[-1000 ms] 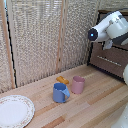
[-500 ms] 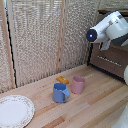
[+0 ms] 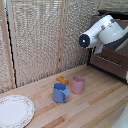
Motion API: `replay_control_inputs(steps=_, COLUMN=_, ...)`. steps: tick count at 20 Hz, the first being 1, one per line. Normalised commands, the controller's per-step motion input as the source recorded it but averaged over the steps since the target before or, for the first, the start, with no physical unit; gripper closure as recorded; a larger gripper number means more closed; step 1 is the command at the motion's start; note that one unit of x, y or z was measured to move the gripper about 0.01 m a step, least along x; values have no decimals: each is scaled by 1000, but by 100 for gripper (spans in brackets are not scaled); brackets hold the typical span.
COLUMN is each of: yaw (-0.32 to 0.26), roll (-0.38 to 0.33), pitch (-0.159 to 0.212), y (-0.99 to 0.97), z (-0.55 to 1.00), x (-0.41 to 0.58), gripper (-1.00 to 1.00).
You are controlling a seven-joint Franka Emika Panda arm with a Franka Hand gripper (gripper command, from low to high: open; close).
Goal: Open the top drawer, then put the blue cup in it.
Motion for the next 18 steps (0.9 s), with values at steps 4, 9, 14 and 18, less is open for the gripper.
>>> replay_control_inputs(steps=4, yaw=-21, roll=68, pitch=45, y=870, z=124, x=341, gripper=100)
replay_control_inputs(steps=9, yaw=86, roll=39, pitch=108, y=504, z=59, x=-1, gripper=100)
replay_control_inputs(steps=14, yaw=11, roll=-2, pitch=20, y=91, z=-27, x=-62, gripper=-100)
replay_control_inputs(steps=18, yaw=-4, roll=73, pitch=65, y=234, z=226, x=41, gripper=-100)
